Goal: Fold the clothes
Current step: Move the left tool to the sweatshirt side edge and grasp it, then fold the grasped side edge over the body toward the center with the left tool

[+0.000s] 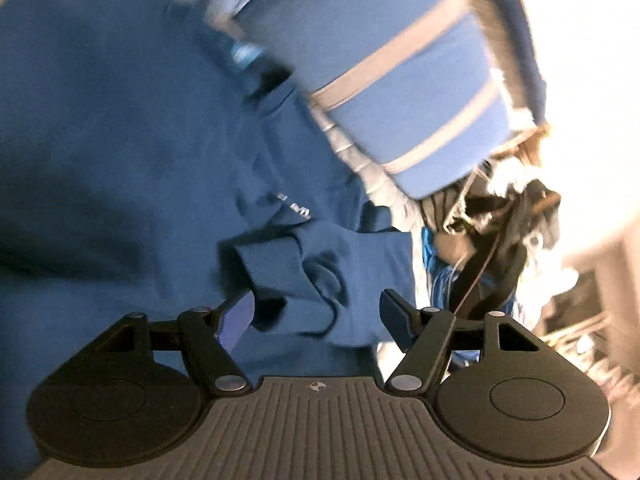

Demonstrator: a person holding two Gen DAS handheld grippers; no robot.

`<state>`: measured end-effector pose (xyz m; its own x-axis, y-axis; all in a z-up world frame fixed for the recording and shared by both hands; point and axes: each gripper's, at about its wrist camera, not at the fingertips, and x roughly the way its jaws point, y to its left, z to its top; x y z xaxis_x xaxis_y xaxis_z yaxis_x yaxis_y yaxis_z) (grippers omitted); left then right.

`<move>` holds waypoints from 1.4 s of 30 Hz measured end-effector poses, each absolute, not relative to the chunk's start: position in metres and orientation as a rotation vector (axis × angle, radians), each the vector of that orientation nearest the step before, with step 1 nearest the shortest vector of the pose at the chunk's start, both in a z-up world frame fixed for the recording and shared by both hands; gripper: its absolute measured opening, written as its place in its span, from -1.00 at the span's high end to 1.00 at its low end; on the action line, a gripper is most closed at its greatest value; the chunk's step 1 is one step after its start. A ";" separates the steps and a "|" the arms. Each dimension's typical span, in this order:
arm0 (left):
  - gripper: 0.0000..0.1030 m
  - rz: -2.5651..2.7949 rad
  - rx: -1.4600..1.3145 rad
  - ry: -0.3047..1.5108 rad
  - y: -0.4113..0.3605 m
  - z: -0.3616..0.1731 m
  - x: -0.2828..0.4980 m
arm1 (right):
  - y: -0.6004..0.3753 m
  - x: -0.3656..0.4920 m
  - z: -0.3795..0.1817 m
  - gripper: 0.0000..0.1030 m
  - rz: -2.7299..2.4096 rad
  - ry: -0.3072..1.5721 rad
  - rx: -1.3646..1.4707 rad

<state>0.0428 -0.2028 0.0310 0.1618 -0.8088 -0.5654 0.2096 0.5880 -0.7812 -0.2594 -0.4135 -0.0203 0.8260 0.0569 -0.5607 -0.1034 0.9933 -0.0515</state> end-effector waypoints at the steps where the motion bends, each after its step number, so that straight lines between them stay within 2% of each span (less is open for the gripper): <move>1: -0.33 -0.787 -0.635 1.211 -0.207 0.022 0.046 | -0.415 -0.263 -0.019 -0.63 0.078 0.587 -0.080; 7: -0.30 -0.740 -0.749 1.290 -0.219 -0.024 0.059 | -0.430 -0.276 -0.014 -0.64 0.034 0.567 -0.066; 15: -0.27 -0.699 -0.886 1.301 -0.212 -0.036 0.059 | -0.441 -0.282 -0.015 -0.64 0.011 0.541 -0.017; 18: -0.01 -0.680 -0.935 1.308 -0.210 -0.039 0.060 | -0.440 -0.280 -0.017 -0.64 0.013 0.541 -0.008; 20: 0.37 -0.667 -0.968 1.313 -0.209 -0.041 0.060 | -0.439 -0.280 -0.019 -0.64 0.012 0.543 -0.004; 22: 0.63 -0.653 -1.001 1.317 -0.208 -0.043 0.060 | -0.438 -0.280 -0.020 -0.64 0.011 0.546 0.000; 25: 0.88 -0.661 -1.018 1.312 -0.209 -0.041 0.061 | -0.441 -0.281 -0.023 -0.64 -0.005 0.553 -0.006; 33: 0.91 -0.792 -1.036 1.213 -0.216 0.008 0.058 | -0.457 -0.281 -0.032 -0.87 -0.057 0.576 0.011; 42: 0.91 -0.912 -1.076 1.093 -0.227 0.073 0.060 | -0.483 -0.259 -0.061 -0.91 -0.192 0.606 -0.004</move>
